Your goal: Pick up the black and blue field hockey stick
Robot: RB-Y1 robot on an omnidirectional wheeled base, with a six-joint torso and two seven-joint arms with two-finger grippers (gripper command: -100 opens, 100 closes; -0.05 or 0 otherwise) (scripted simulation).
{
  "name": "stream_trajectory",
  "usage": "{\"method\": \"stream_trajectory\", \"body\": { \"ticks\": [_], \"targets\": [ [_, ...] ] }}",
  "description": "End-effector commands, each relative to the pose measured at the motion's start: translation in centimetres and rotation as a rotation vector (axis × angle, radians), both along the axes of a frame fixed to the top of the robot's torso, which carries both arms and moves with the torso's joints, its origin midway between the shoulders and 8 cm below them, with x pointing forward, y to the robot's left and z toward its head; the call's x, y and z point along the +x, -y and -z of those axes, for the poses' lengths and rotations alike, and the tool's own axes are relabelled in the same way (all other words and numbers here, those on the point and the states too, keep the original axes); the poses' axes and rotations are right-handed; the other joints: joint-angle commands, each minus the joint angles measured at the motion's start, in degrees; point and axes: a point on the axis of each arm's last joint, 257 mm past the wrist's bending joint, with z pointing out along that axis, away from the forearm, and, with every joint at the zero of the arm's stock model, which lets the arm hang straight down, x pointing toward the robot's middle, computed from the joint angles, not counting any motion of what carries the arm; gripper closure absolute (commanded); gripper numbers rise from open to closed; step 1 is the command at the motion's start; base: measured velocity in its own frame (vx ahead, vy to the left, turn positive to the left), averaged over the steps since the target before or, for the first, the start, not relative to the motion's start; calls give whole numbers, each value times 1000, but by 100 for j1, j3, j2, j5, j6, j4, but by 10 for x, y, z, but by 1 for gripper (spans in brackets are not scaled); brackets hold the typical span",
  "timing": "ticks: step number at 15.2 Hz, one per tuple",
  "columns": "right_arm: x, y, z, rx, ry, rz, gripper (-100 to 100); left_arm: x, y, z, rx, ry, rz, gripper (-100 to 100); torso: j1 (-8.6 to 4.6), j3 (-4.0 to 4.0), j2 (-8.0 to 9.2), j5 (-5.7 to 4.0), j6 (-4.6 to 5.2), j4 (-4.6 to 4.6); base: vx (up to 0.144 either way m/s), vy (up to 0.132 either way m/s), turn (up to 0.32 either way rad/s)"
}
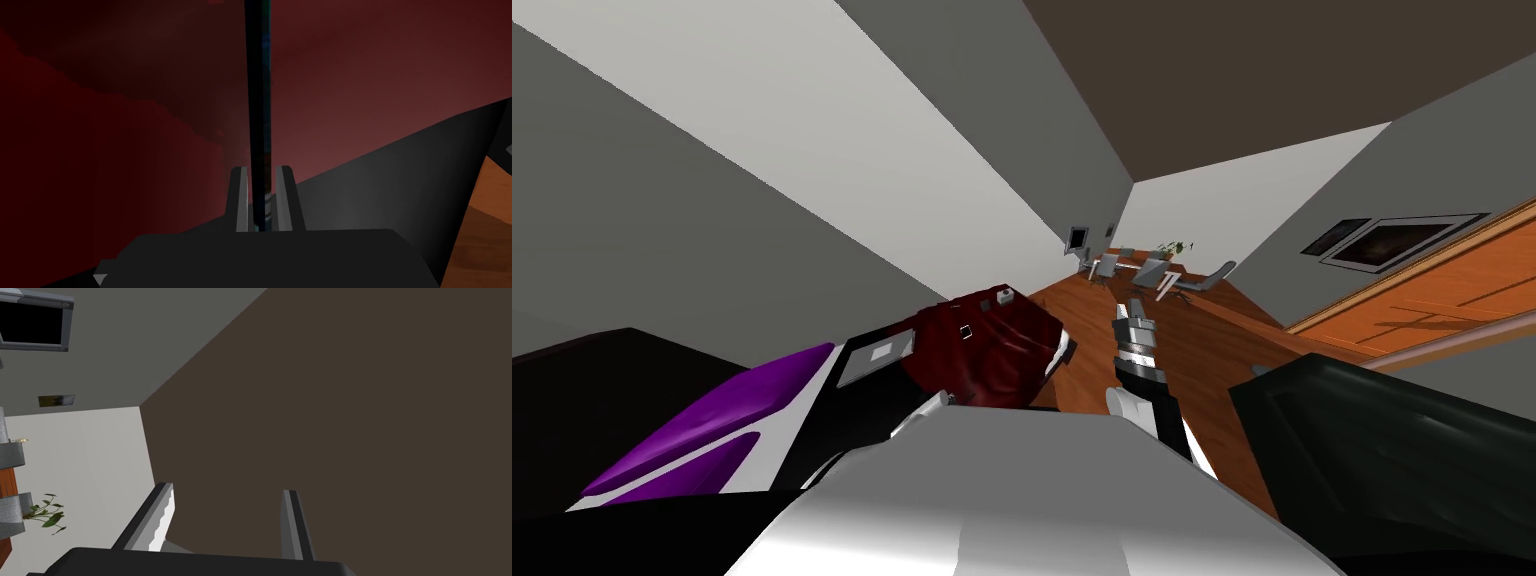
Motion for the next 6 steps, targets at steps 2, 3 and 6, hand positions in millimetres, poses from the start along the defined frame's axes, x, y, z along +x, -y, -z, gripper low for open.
{"method": "stream_trajectory", "body": {
  "ticks": [2, 3, 6],
  "targets": [
    [0, 0, 0, 0, 0, 0, 0, 2, -4, -1, -2, -1, 1, 100, -5, 1, 1, -1, -1, 0, -27, -67, -3],
    [0, 0, 0, 0, 0, 0, 0, 6, -18, -8, -2, -1, -1, 100, 0, -1, -2, -1, -1, 0, -22, -68, -22],
    [0, 0, 0, 0, 0, 0, 0, 6, -21, -10, -1, -1, -4, 100, -10, 2, 2, -6, -1, 2, -30, -77, -10]
  ]
}}
